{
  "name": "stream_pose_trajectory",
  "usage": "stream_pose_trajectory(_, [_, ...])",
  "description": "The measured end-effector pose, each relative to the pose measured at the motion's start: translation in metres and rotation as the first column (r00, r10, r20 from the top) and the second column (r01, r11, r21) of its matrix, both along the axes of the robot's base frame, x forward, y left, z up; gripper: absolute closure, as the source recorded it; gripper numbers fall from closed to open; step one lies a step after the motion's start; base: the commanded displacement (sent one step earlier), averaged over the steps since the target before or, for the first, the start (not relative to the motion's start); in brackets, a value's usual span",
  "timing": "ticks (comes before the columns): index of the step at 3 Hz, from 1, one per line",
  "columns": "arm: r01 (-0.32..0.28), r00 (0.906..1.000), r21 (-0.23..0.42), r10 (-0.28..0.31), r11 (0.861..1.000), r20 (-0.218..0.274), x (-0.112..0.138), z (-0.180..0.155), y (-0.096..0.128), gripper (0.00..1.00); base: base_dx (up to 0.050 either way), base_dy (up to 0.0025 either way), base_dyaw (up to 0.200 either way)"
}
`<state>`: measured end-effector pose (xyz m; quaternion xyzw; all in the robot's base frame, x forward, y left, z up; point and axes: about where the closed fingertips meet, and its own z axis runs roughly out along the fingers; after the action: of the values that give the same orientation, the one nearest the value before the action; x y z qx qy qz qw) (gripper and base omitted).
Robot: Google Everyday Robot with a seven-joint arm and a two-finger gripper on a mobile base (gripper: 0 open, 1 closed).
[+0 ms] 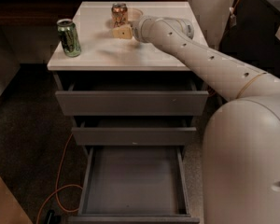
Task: Place orange can into bottom drawer
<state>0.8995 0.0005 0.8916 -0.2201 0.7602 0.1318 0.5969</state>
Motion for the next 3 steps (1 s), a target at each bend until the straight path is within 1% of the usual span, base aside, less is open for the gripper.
stream_pose_trajectory(1, [0.006, 1.0, 0.026, -0.006, 1.0, 0.001, 0.026, -0.001, -0.001, 0.0, 0.0, 0.0, 0.0])
stream_pose_trajectory(2, [0.004, 0.9999, 0.039, -0.005, 0.999, 0.014, 0.051, 0.001, 0.002, 0.0, 0.0, 0.0, 0.0])
stream_pose_trajectory(3, [0.005, 0.9993, 0.053, -0.006, 0.999, 0.037, 0.07, 0.005, 0.007, 0.0, 0.0, 0.0, 0.0])
